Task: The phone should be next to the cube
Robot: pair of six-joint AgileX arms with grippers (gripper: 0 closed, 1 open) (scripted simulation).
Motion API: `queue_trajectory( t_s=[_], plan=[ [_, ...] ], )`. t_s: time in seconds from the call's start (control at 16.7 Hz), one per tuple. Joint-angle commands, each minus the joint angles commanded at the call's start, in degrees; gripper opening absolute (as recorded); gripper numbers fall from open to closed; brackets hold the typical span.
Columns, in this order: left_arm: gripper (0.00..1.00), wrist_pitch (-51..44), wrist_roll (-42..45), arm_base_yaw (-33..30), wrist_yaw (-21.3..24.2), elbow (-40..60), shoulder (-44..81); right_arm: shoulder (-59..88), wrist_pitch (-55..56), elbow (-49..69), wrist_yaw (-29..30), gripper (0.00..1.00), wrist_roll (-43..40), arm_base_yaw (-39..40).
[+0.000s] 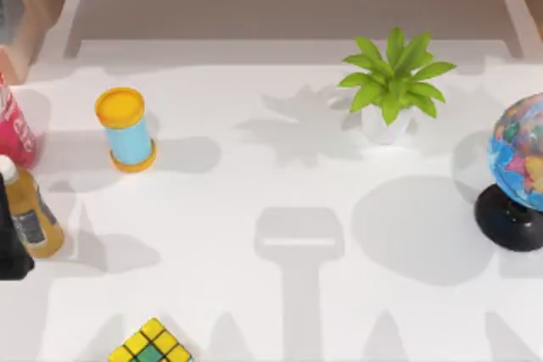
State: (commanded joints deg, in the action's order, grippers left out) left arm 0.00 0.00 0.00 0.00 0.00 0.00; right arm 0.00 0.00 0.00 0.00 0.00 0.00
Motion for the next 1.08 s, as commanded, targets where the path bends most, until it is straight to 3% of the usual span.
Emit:
queue_trajectory(
  t_s=[0.24, 0.42, 1.08],
  plan=[
    [1.00, 0.0, 0.0, 0.0, 0.0, 0.0, 0.0, 1.9, -1.5, 1.5, 0.5, 1.00, -1.6, -1.6],
    [1.00, 0.0, 0.0, 0.0, 0.0, 0.0, 0.0, 9.0, -7.0, 5.9, 1.5, 1.00, -7.4, -6.3],
    [1.00, 0.0, 0.0, 0.0, 0.0, 0.0, 0.0, 58.9, -43.2, 25.7, 0.8, 1.00, -44.9, -25.6]
  ],
)
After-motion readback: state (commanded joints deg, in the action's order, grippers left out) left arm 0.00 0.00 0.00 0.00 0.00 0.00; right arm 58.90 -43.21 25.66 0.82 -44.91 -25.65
